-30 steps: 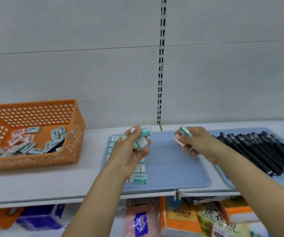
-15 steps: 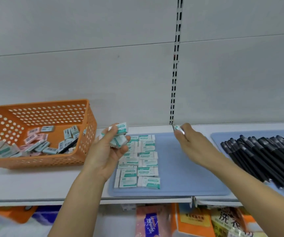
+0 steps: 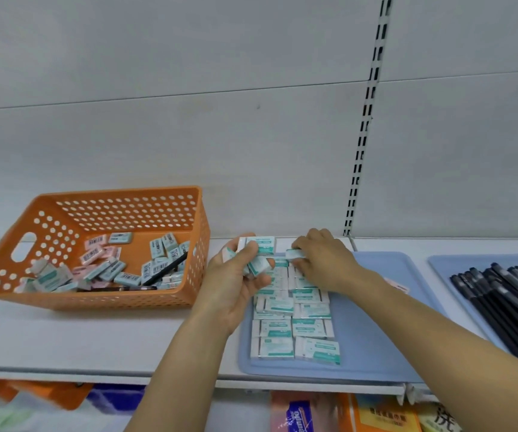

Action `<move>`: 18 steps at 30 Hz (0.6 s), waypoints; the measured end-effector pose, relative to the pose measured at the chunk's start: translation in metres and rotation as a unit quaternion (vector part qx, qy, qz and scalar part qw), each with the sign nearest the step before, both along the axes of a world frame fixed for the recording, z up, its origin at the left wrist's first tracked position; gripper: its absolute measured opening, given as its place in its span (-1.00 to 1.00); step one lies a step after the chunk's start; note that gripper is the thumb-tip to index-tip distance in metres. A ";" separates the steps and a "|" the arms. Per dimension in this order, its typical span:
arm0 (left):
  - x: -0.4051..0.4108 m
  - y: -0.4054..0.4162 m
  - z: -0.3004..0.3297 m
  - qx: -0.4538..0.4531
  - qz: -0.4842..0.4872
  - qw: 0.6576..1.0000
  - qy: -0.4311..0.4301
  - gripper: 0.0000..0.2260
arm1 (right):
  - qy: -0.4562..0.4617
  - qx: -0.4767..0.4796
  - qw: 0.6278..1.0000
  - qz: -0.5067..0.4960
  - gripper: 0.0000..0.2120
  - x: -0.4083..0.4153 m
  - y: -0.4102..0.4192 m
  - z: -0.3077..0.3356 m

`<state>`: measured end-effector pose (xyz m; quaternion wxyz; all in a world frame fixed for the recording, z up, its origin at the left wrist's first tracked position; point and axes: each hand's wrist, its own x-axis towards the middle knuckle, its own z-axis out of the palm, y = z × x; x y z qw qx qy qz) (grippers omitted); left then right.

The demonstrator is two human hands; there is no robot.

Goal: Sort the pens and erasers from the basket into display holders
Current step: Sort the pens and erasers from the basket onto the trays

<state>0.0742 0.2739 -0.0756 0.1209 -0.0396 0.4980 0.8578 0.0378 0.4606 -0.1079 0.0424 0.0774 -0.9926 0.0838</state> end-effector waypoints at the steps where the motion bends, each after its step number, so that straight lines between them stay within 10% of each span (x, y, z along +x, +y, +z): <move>1: -0.002 0.000 -0.001 -0.009 -0.004 1.000 0.007 -0.85 | 0.004 0.004 1.000 -0.006 -0.64 0.000 0.001 0.002; 4: -0.007 0.003 -0.003 -0.047 -0.021 0.998 0.035 -0.80 | 0.071 -0.175 0.982 0.008 -0.64 0.010 -0.007 0.016; 7: -0.013 0.008 -0.003 -0.089 -0.037 0.994 0.059 -0.80 | -0.017 -0.457 0.888 0.053 -0.63 0.018 -0.025 0.037; 13: -0.025 -0.002 -0.007 -0.099 0.015 0.995 0.026 -0.70 | 0.071 -0.354 0.932 -0.015 -0.95 0.002 -0.028 0.033; 18: -0.022 -0.012 -0.014 -0.040 0.058 0.997 -0.019 -0.66 | 0.139 -0.060 0.988 0.034 -0.86 -0.004 -0.038 0.008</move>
